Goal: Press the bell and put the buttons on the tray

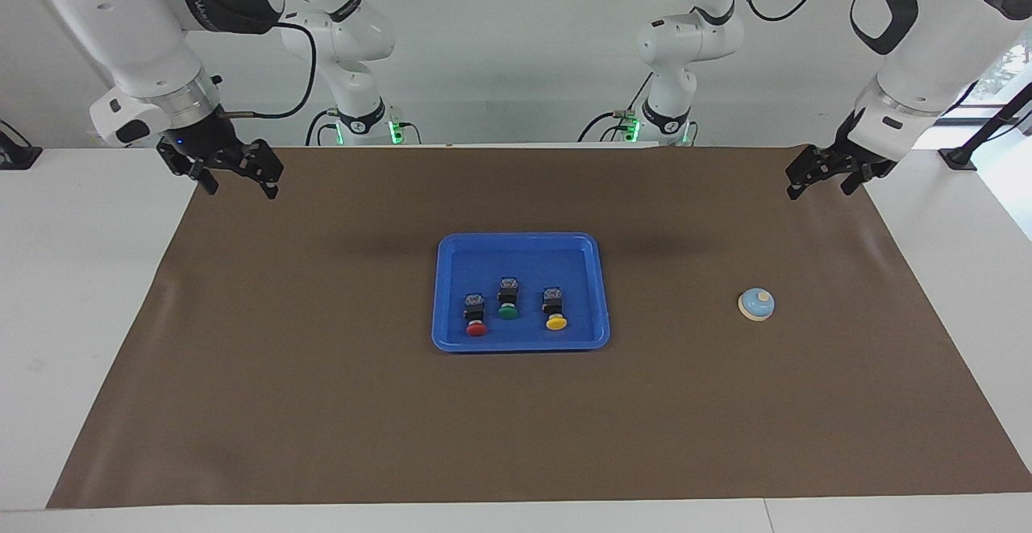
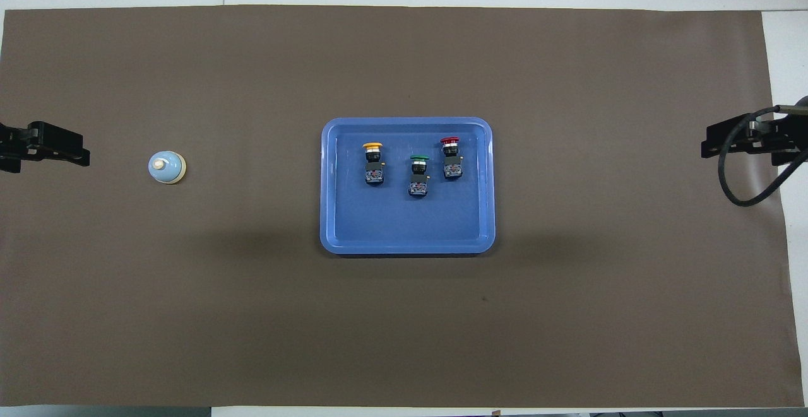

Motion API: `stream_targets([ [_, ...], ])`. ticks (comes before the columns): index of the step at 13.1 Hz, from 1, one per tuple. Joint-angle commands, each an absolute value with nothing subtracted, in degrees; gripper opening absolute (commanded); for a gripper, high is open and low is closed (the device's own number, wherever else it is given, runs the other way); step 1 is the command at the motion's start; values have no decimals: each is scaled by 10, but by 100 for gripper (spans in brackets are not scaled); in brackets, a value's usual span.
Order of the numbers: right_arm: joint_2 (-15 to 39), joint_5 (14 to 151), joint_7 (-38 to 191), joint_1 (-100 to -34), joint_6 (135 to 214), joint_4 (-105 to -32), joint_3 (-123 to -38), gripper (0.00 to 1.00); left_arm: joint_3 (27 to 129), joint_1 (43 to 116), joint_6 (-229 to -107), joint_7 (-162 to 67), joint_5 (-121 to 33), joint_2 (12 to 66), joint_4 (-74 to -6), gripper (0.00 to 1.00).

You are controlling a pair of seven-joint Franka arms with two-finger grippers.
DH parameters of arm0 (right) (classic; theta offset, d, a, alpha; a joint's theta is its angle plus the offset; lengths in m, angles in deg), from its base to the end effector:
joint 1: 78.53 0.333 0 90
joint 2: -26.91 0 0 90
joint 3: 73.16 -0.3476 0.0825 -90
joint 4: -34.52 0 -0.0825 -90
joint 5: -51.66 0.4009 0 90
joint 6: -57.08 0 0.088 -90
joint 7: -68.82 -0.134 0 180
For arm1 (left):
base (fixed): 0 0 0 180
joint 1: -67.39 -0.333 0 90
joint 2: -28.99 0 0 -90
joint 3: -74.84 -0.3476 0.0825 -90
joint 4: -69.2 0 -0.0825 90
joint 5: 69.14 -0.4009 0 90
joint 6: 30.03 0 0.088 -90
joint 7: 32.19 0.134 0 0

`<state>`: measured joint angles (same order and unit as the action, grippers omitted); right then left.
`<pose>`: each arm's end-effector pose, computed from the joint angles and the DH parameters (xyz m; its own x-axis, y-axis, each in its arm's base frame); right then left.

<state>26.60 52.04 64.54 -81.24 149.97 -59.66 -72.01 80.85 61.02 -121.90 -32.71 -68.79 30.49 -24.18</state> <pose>0.5735 -0.0378 0.5946 0.9895 -0.1419 -0.0283 -0.1421 -0.9898 -0.0044 0.5788 0.0036 0.5881 0.9985 0.0154 -0.0524 0.0159 -0.9998 0.0084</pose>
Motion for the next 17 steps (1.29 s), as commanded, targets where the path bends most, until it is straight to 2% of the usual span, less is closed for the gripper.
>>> stream_targets([
  [1,278,518,651,-818,1509,-613,-730,100,806,610,-1207,-324,-682,306,-233,100],
  [17,278,526,651,-819,1505,-613,-730,100,806,610,-1207,-324,-682,306,-233,100],
])
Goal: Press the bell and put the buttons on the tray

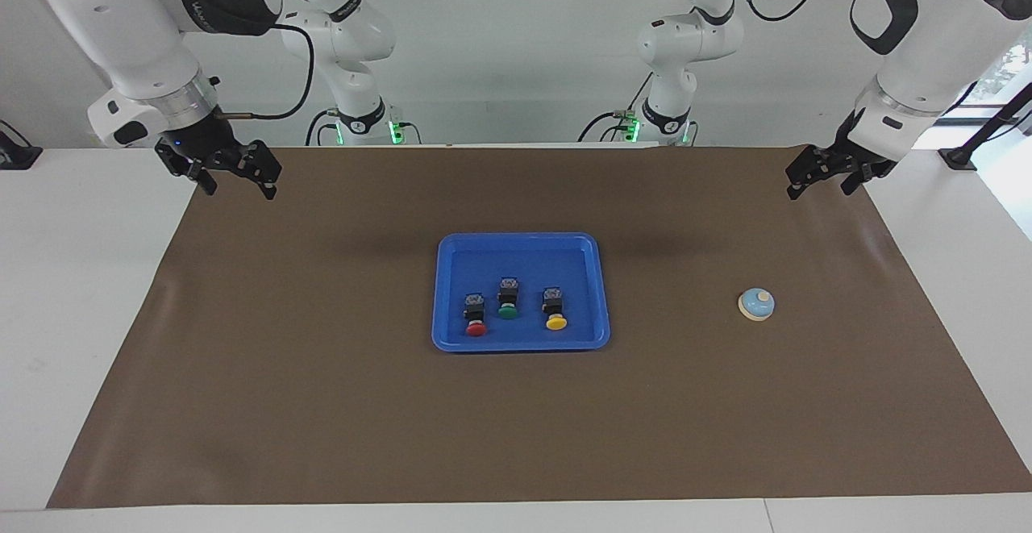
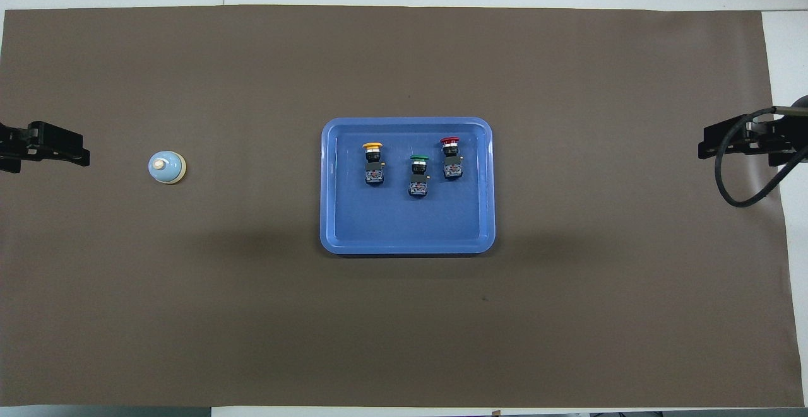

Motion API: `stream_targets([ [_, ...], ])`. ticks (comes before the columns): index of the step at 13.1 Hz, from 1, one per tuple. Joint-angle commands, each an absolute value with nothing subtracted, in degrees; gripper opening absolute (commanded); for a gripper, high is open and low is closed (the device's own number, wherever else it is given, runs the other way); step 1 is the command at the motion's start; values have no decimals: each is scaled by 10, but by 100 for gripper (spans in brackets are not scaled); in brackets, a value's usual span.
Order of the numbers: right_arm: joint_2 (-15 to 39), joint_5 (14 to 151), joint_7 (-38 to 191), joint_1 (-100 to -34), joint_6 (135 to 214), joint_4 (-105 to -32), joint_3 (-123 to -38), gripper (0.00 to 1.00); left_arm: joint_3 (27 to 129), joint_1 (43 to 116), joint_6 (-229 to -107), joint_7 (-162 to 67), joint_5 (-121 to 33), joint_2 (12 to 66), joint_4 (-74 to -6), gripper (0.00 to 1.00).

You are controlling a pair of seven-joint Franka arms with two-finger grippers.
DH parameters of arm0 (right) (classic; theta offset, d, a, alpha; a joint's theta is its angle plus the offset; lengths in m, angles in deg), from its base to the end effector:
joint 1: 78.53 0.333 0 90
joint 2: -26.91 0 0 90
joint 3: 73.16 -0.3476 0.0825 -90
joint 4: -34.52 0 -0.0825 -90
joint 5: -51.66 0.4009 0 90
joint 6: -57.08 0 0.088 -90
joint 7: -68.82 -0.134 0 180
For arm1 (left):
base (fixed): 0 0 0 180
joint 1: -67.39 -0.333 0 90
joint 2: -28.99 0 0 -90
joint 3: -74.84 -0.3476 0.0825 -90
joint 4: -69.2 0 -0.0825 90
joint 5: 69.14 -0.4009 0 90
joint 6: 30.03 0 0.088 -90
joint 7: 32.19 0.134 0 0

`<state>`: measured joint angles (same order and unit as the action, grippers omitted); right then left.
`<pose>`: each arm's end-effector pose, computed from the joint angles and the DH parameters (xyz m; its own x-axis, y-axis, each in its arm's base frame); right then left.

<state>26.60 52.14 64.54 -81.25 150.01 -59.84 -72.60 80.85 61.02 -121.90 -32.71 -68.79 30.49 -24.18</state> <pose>0.5737 -0.0318 0.5931 0.9908 -0.1320 -0.0309 -0.1322 -0.9912 -0.0060 0.5788 0.0036 0.5881 0.9985 0.0154 -0.0524 0.0159 -0.9998 0.0084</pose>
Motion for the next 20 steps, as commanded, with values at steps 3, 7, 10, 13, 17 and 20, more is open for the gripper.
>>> stream_targets([
  [3,278,526,651,-819,1505,-613,-730,100,807,615,-1206,-324,-682,306,-233,100],
  [7,278,526,650,-818,1505,-613,-730,100,809,615,-1293,-320,-682,292,-278,25],
  [10,278,526,651,-819,1505,-613,-730,100,809,615,-1393,-325,-683,261,-384,0],
  [13,278,526,650,-819,1505,-613,-730,100,809,614,-1420,-326,-683,312,-404,0],
  [17,278,526,650,-819,1505,-613,-730,100,810,618,-1564,-336,-683,339,-494,0],
  [20,278,526,650,-819,1505,-613,-730,100,809,609,-1616,-336,-683,381,-495,0],
])
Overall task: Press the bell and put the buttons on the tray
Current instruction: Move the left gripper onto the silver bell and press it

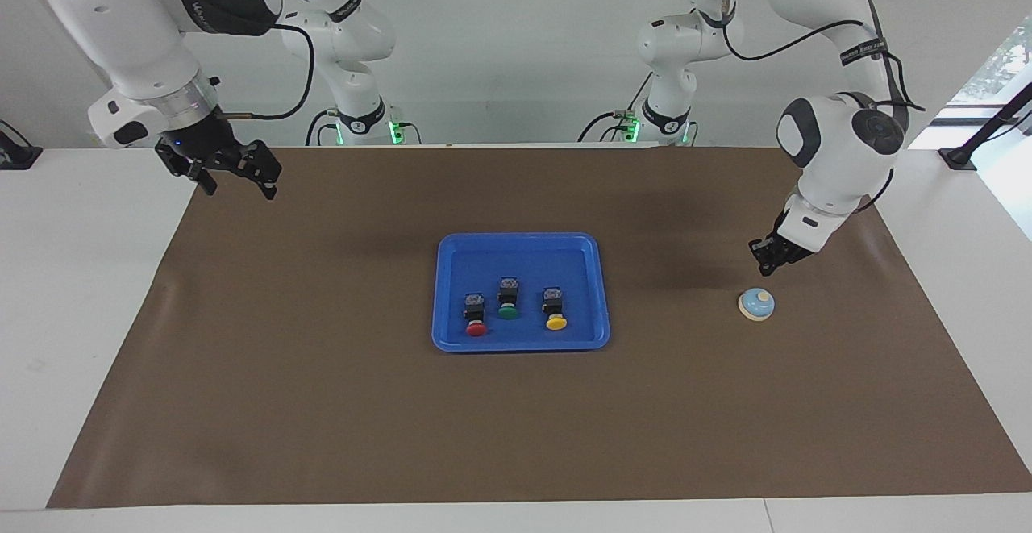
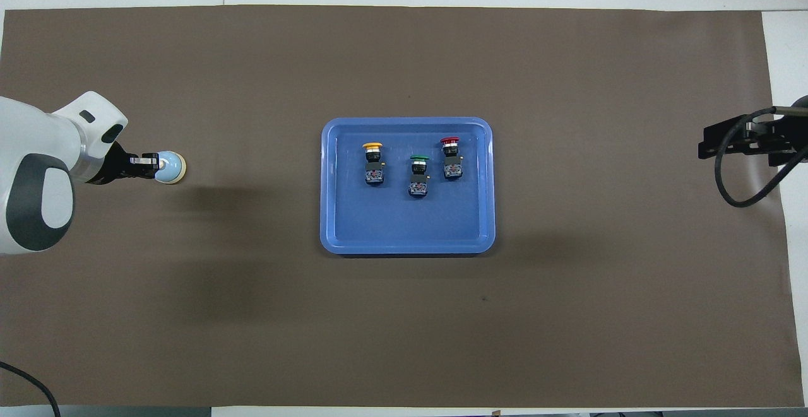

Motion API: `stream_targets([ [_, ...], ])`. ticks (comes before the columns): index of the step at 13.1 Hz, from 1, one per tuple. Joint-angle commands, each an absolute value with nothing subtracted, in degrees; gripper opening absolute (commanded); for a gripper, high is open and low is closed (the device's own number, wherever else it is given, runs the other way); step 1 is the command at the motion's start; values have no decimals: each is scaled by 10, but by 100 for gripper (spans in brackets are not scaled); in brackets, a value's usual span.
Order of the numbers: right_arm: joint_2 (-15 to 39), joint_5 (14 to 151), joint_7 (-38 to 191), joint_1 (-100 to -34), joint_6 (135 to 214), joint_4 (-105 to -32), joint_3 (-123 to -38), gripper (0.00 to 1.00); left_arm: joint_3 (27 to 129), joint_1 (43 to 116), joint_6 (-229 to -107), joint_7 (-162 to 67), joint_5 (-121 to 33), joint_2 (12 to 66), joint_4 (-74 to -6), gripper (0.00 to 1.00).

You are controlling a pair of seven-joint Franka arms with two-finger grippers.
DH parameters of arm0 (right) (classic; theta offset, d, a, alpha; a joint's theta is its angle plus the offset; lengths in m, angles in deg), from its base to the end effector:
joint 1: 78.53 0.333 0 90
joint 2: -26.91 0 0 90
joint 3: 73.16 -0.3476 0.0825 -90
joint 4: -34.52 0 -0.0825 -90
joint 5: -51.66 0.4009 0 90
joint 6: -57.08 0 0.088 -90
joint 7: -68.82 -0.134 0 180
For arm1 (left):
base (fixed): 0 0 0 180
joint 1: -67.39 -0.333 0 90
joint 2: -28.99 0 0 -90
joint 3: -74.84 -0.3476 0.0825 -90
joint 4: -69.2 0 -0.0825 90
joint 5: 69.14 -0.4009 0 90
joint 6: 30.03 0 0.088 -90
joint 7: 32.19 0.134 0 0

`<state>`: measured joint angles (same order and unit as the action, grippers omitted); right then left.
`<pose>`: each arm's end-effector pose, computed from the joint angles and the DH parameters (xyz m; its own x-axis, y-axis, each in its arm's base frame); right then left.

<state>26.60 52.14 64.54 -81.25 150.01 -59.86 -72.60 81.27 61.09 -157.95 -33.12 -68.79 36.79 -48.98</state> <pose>0.5736 -0.0318 0.5930 0.9908 -0.1320 -0.0312 -0.1322 -0.9912 -0.0060 0.5943 -0.0005 0.3670 0.9992 0.0193 0.0343 0.0186 -0.9996 0.0207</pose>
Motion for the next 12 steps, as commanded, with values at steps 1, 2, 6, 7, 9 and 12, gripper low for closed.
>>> stream_targets([
  [1,278,526,651,-819,1505,-613,-730,100,809,605,-1626,-337,-682,389,-492,0],
  [2,278,526,650,-819,1505,-613,-730,100,809,604,-1628,-339,-681,394,-487,0],
  [6,278,526,650,-819,1505,-613,-730,100,806,597,-1661,-340,-680,428,-479,0],
  [7,278,526,650,-819,1505,-613,-730,100,806,596,-1671,-339,-680,431,-477,0],
  [9,278,526,651,-818,1505,-613,-730,100,806,588,-1671,-339,-679,438,-461,0],
  [12,278,525,650,-819,1505,-612,-730,100,806,590,-1621,-333,-682,447,-419,0],
])
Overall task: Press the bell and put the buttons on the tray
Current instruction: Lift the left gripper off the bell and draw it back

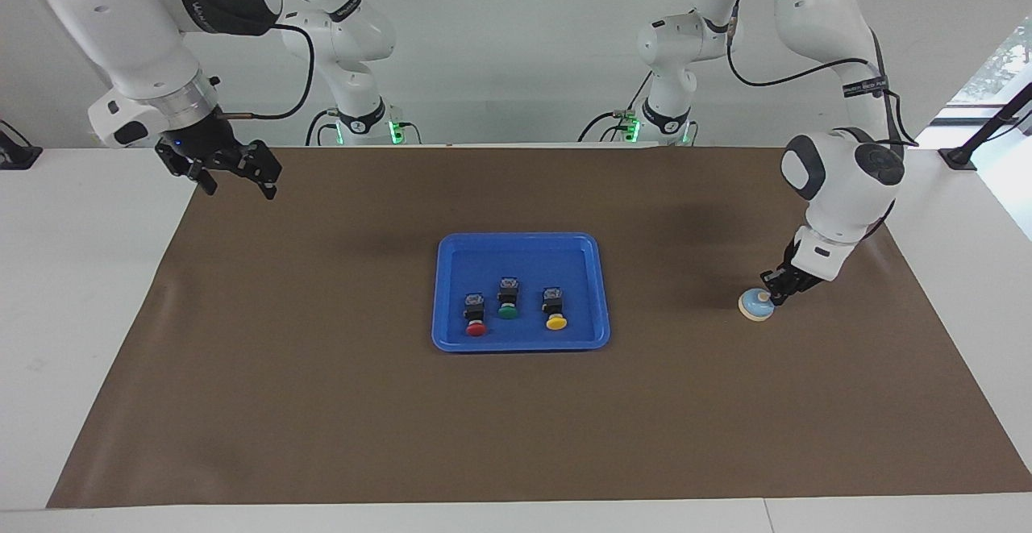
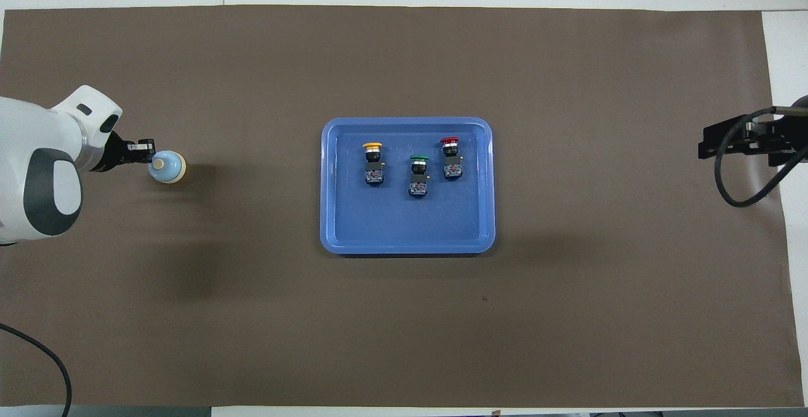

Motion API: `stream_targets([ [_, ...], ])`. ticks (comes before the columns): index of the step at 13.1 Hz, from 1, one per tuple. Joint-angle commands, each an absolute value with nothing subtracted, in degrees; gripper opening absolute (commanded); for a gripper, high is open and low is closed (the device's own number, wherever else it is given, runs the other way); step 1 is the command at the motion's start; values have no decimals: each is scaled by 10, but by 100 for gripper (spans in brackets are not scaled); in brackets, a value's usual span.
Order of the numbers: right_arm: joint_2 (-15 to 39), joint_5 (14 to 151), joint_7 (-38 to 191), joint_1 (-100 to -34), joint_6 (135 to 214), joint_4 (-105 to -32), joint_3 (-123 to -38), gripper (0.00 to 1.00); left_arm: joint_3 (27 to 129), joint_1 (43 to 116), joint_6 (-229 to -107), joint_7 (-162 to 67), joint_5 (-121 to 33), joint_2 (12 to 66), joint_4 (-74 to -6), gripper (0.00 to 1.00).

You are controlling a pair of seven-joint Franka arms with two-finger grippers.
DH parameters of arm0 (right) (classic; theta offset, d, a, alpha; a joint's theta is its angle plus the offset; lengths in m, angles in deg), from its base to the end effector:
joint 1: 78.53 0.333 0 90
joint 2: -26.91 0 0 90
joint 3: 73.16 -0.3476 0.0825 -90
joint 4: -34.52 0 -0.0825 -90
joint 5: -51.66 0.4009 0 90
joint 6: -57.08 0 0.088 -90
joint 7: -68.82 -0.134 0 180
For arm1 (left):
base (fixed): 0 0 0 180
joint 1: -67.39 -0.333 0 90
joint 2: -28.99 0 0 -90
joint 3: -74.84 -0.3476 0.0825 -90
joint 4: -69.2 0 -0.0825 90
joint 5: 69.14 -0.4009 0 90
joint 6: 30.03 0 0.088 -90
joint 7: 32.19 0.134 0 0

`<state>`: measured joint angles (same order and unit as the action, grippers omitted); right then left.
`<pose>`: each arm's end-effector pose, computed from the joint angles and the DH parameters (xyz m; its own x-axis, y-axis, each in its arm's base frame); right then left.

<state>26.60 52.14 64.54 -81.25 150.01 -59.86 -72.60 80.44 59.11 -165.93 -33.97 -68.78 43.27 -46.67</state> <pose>0.5736 -0.0318 0.5930 0.9908 -0.1320 -0.0312 -0.1322 -0.9912 -0.0060 0.6255 0.0309 0.3303 0.9911 0.0874 0.1002 0.0846 -0.9959 0.0320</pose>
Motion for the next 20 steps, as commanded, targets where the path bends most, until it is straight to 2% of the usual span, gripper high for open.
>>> stream_targets([
  [1,278,526,650,-819,1505,-612,-730,100,806,592,-1566,-332,-683,446,-380,0],
  [4,278,526,650,-819,1505,-613,-730,100,806,597,-1438,-333,-683,419,-298,0],
  [6,278,526,651,-818,1504,-613,-730,100,808,604,-1422,-338,-682,384,-302,99],
  [11,278,525,650,-819,1504,-612,-730,100,809,612,-1307,-333,-682,318,-302,100],
  [15,278,526,650,-819,1504,-613,-730,100,809,612,-1302,-336,-682,311,-303,100],
  [20,278,526,650,-819,1505,-613,-730,100,814,624,-1240,-334,-683,296,-299,100],
])
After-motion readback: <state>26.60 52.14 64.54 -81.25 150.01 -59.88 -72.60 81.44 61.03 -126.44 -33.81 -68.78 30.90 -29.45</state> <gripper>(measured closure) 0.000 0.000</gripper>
